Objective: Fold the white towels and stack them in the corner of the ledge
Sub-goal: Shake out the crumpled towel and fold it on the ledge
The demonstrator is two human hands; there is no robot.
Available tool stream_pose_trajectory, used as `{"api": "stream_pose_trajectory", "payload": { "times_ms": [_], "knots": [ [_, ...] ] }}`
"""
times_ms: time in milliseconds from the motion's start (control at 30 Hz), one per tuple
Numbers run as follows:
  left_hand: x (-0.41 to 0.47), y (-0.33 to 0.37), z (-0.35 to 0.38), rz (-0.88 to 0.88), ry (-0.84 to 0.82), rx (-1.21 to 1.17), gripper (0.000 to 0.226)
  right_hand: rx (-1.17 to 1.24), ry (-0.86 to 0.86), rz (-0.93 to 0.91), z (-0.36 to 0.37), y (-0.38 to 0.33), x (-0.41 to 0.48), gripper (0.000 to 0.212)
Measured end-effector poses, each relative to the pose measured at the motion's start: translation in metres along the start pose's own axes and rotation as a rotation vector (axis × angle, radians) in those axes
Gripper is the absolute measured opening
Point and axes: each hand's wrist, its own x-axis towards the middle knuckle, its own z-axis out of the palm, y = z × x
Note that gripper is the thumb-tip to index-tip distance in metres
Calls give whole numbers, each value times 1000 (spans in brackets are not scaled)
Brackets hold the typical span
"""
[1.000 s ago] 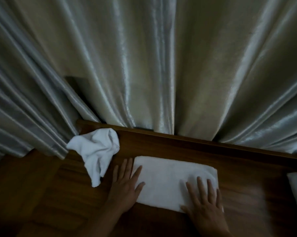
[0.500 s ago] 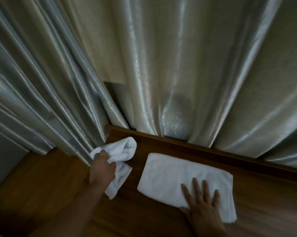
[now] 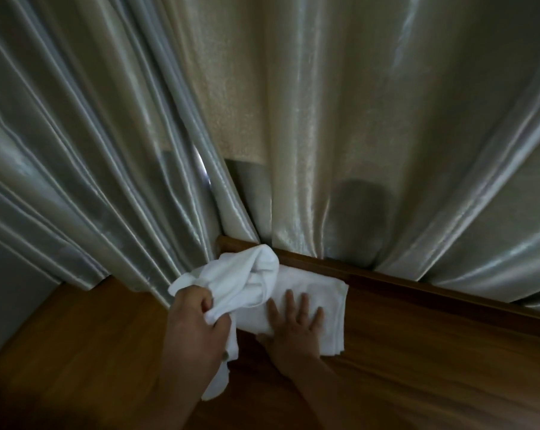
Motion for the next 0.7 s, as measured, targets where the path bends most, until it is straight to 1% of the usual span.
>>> {"api": "stream_pose_trajectory", "payload": {
  "times_ms": [33,67,100,133,167,200,233,267,300,333,400,467,500,533,567,600,633,700],
  "knots": [
    [-4,5,2,9,-18,-6,36,45,39,-5,-2,1,-5,78],
    [-9,13,4,4,-43,-23,35,140,103,-22,-8,3,-14,72],
    [-14,22,6,-11,-71,-57,32,313,159,-26,-18,5,-27,62],
    [-18,32,10,-38,-108,-109,29,598,195,-17,-32,8,-41,48],
    [-22,46,13,-74,-153,-180,27,944,185,49,-49,11,-56,39],
    [-26,58,17,-101,-208,-260,26,1259,119,143,-68,17,-69,38],
    [-30,72,23,-113,-269,-351,26,1517,35,227,-85,26,-81,49],
    [-34,87,28,-111,-330,-427,31,1693,-33,271,-98,39,-91,64],
    [-39,102,34,-83,-382,-473,39,1794,-52,267,-114,53,-103,72],
    [-46,116,40,-33,-421,-480,45,1830,-10,254,-131,66,-117,74],
    [-61,147,52,87,-487,-393,46,1826,91,274,-161,93,-144,65],
    [-79,183,58,211,-553,-310,44,1820,88,275,-190,121,-173,46],
    [-87,198,61,256,-596,-307,43,1775,114,294,-202,135,-188,35],
    [-95,213,63,283,-635,-324,43,1708,177,339,-212,149,-202,26],
    [-102,230,61,290,-690,-334,40,1647,249,389,-223,162,-216,24],
    [-109,245,59,283,-725,-366,37,1616,312,427,-232,177,-229,26],
    [-113,257,58,276,-739,-392,33,1601,375,445,-239,192,-241,29],
    [-116,278,51,297,-708,-419,34,1527,492,454,-260,221,-268,28]
  ]
}}
